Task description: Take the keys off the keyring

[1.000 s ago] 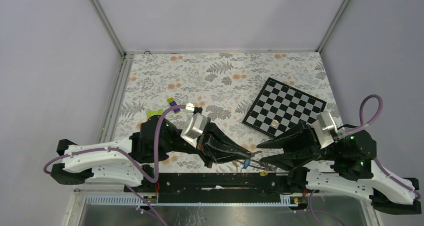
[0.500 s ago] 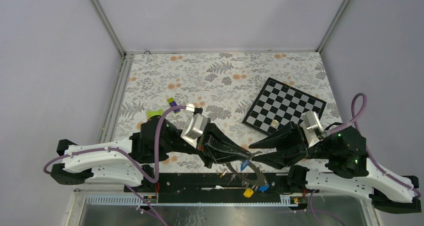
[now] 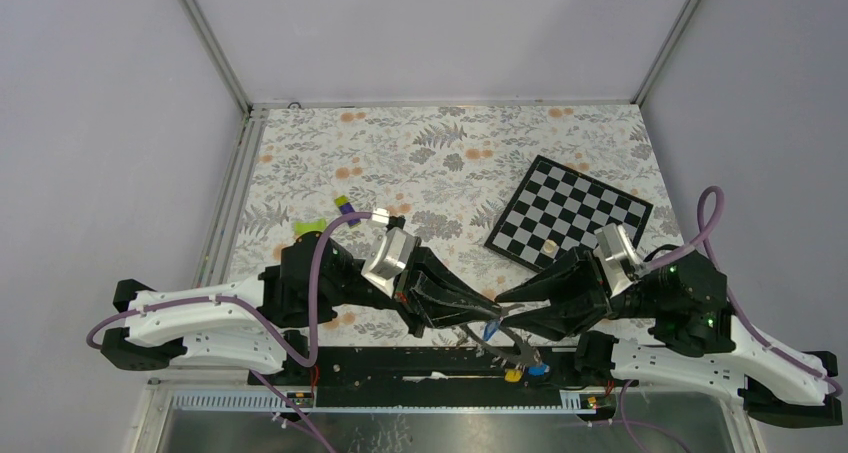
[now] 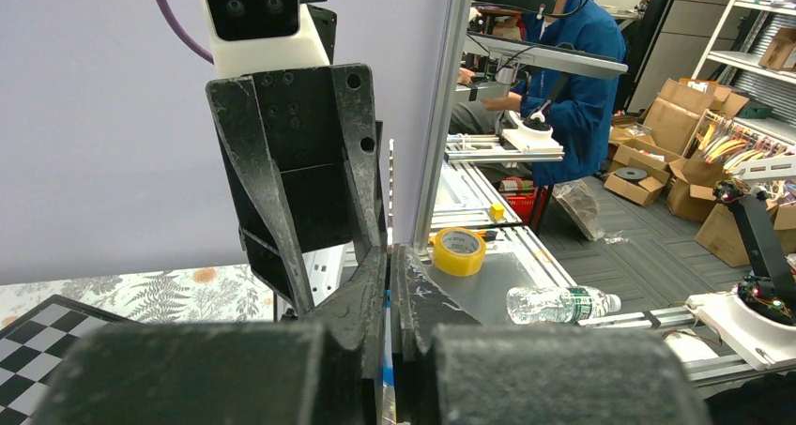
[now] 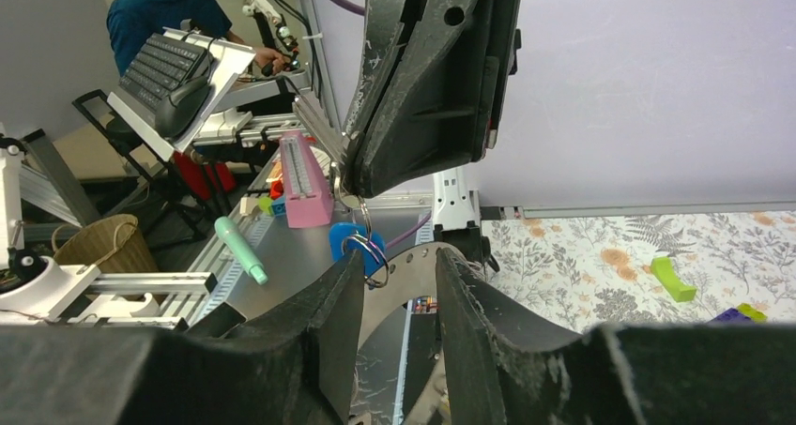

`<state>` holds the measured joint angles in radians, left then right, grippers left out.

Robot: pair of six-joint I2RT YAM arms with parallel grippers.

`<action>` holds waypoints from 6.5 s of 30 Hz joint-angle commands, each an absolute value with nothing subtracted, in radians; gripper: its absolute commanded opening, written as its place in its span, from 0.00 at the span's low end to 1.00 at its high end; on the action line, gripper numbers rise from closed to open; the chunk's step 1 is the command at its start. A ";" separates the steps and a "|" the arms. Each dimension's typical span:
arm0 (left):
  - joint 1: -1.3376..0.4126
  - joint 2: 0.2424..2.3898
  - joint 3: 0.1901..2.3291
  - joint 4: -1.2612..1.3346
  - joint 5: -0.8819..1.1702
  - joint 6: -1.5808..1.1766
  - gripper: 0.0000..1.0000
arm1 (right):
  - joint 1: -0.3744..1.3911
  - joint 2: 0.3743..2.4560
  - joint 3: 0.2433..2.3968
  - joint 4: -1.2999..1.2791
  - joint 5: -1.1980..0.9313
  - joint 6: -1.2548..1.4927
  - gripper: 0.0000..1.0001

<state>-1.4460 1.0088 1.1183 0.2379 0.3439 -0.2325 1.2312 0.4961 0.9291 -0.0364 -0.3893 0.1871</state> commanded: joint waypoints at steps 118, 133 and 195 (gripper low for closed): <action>-1.450 0.985 1.133 0.334 0.356 -0.224 0.00 | 1.229 0.432 0.926 0.105 -0.349 0.106 0.53; -1.449 0.989 1.122 0.345 0.343 -0.230 0.00 | 1.229 0.453 0.911 0.291 -0.346 0.206 0.50; -1.448 1.024 1.116 0.324 0.207 -0.239 0.32 | 1.229 0.468 0.891 0.327 -0.235 0.266 0.00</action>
<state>-1.4460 1.0138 1.0969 0.2890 0.2012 -0.2310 1.2304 0.4805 0.8822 0.2306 -0.2699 0.2596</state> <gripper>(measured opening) 0.304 0.020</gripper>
